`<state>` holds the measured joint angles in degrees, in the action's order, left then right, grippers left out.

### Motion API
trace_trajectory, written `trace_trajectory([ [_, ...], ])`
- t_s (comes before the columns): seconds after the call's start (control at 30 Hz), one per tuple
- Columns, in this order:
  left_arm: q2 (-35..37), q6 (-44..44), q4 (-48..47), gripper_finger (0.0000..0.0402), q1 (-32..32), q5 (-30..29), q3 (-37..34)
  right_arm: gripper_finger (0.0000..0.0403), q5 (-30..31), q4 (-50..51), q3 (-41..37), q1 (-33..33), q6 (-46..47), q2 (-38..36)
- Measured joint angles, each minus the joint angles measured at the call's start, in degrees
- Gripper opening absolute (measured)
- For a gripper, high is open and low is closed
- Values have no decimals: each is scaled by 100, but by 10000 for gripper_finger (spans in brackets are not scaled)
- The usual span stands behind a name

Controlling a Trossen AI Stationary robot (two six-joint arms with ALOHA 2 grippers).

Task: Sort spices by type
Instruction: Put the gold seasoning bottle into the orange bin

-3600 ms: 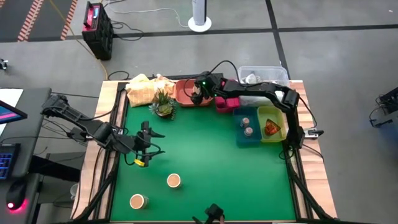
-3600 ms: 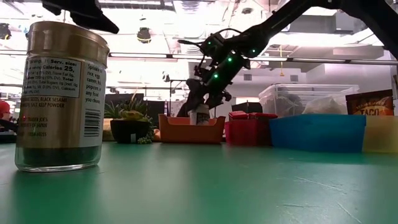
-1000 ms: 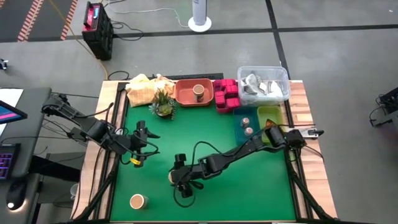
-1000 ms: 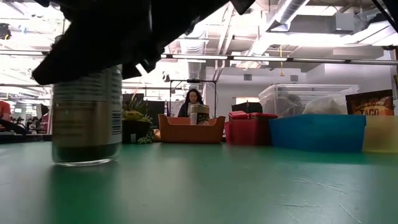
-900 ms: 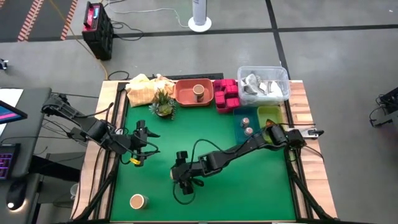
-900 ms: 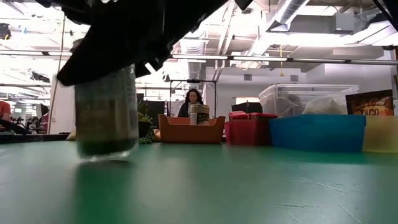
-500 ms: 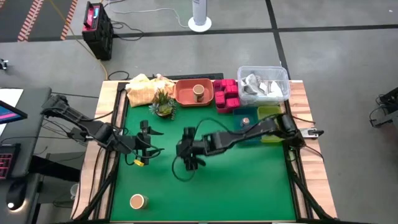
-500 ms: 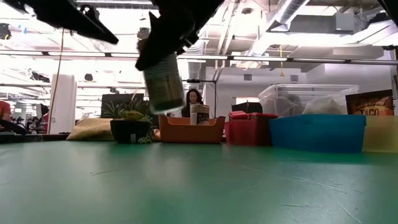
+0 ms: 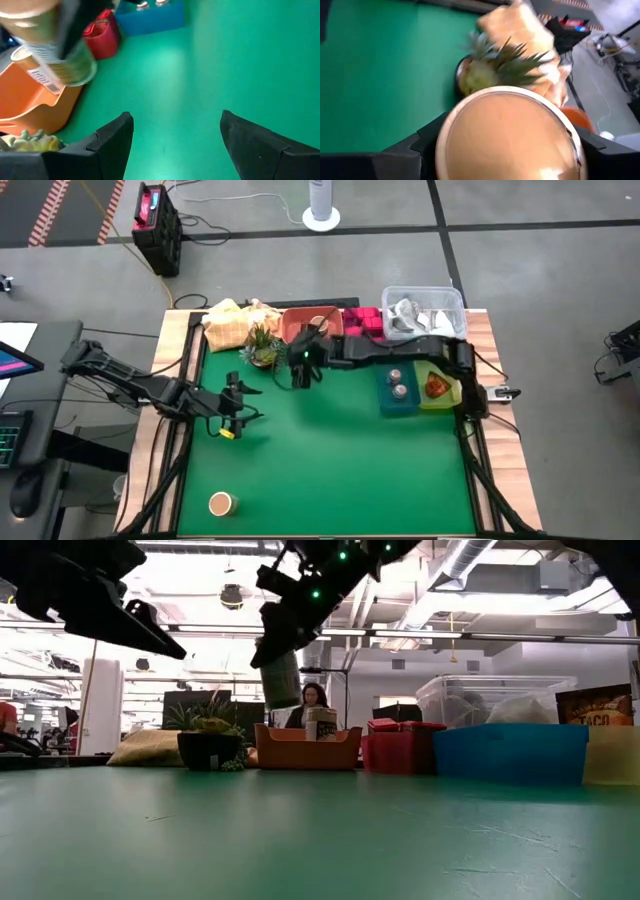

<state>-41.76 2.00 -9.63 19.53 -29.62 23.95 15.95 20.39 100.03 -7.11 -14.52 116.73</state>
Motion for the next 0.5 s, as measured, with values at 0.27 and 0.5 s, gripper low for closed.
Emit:
trace_trajectory([
  [0.27,462,244,11,286,0,45,-272,295,-595,-821,-2,-763,-101,114],
  [0.5,553,424,9,286,2,41,-274,295,-701,-1450,9,-1173,-347,470],
])
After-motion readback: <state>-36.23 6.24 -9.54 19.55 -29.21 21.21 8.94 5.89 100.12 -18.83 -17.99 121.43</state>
